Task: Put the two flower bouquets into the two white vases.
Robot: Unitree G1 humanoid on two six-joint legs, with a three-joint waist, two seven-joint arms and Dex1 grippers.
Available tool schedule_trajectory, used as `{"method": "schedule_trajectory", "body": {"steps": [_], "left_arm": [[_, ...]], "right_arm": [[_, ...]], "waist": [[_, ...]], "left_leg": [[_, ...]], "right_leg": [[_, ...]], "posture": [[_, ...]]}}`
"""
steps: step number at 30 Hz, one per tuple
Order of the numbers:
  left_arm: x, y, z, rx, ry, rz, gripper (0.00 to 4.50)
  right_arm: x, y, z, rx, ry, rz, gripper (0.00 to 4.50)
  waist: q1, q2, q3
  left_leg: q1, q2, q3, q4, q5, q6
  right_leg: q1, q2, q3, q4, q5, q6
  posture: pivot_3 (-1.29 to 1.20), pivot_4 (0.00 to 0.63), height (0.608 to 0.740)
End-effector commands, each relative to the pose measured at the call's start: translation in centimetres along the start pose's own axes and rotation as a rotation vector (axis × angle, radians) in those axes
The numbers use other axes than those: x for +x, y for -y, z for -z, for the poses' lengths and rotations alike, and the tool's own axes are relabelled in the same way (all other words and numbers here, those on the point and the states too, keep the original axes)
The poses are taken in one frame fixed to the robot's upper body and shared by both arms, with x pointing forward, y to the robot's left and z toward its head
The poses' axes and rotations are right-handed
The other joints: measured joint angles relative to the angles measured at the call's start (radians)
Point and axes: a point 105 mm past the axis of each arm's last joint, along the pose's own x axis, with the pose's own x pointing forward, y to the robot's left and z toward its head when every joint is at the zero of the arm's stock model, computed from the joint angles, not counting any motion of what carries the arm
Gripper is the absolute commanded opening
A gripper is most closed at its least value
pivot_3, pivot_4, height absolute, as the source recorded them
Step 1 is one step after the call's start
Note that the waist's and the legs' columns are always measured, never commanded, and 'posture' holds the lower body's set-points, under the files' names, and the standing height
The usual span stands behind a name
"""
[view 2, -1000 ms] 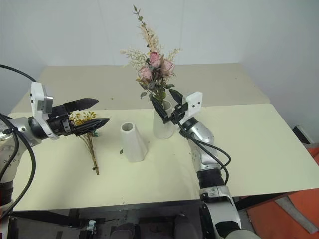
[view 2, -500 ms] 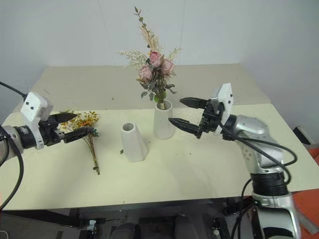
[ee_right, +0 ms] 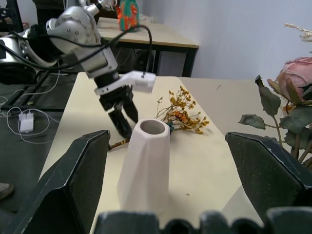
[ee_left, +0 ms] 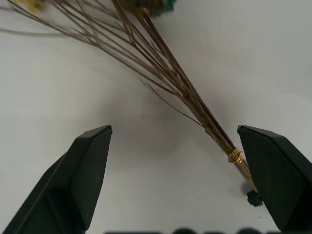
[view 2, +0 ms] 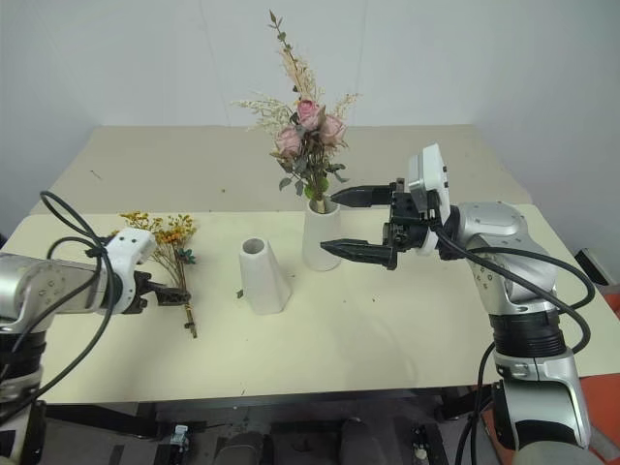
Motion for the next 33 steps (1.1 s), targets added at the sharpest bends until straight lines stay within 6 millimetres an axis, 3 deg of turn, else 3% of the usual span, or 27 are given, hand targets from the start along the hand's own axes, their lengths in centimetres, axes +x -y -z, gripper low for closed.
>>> {"method": "schedule_trajectory", "body": {"steps": [1,11,15,18,21,23,28,31,33], "left_arm": [[0.5,0.0,-0.6,-0.009,0.0,-0.033,4.11],[1.0,-0.4,-1.5,-0.044,0.009,-0.065,1.15],[0.7,-1.5,-2.2,-0.06,0.051,-0.119,0.03],[-0.3,-2.7,-4.0,-0.03,0.183,-0.193,0.03],[-2.4,-2.8,-7.2,0.006,0.458,-0.205,0.03],[-4.9,-1.7,-10.1,0.09,0.748,-0.184,0.03],[-9.9,2.6,-12.8,0.174,1.055,0.158,0.03],[-12.8,5.2,-12.7,0.286,1.171,0.413,0.03],[-13.5,6.1,-12.5,0.334,1.18,0.523,0.03]], "right_arm": [[0.0,0.0,-1.6,-0.072,0.039,-0.009,4.5],[-0.1,-0.2,-1.7,-0.069,0.051,-0.008,4.5],[-0.1,-0.3,-1.7,-0.066,0.051,-0.008,4.5],[-0.1,-0.3,-1.7,-0.059,0.052,-0.007,4.5],[0.0,-0.3,-1.6,-0.054,0.056,-0.004,4.5],[0.1,-0.3,-1.5,-0.049,0.06,-0.002,4.5],[0.4,-0.5,-1.2,-0.029,0.07,-0.006,4.5],[0.3,-0.6,-0.8,-0.013,0.068,-0.005,4.5],[0.2,-0.7,-0.6,-0.003,0.066,-0.003,4.5]], "waist": [[0.002,0.0,0.0],[0.002,0.0,0.0],[0.002,0.0,0.0],[0.002,0.0,0.0],[0.002,0.0,0.0],[0.004,0.0,0.0],[0.018,-0.001,0.001],[0.02,-0.001,0.001],[0.02,-0.001,0.001]], "left_leg": [[0.0,0.0,0.0,0.0,0.0,0.0],[0.0,-0.001,0.0,0.0,0.0,0.0],[0.0,-0.001,0.0,0.0,0.0,0.0],[0.0,-0.001,0.0,0.0,0.0,0.0],[0.0,-0.001,0.0,0.0,0.0,0.0],[-0.001,-0.001,0.0,0.0,0.0,0.0],[-0.001,-0.001,0.001,0.0,0.0,0.0],[-0.001,-0.001,0.001,0.0,0.0,0.0],[-0.001,-0.001,0.001,0.0,0.0,0.0]], "right_leg": [[0.0,0.0,0.0,0.0,0.0,0.0],[0.0,-0.001,0.0,0.001,0.0,-0.001],[0.0,-0.001,0.0,0.0,0.001,-0.001],[0.0,-0.001,0.0,0.001,0.001,-0.002],[0.0,-0.001,0.0,0.001,0.002,-0.003],[0.0,-0.001,0.0,0.0,0.003,-0.004],[0.0,-0.002,0.0,-0.001,0.003,-0.005],[0.0,-0.002,0.0,-0.001,0.003,-0.004],[0.0,-0.002,0.0,-0.001,0.003,-0.004]], "posture": [[0.0,0.15,0.74],[0.0,0.15,0.74],[0.0,0.15,0.74],[0.0,0.15,0.74],[0.0,0.15,0.74],[0.0,0.15,0.74],[0.0,0.15,0.74],[0.0,0.15,0.74],[0.0,0.15,0.74]]}}
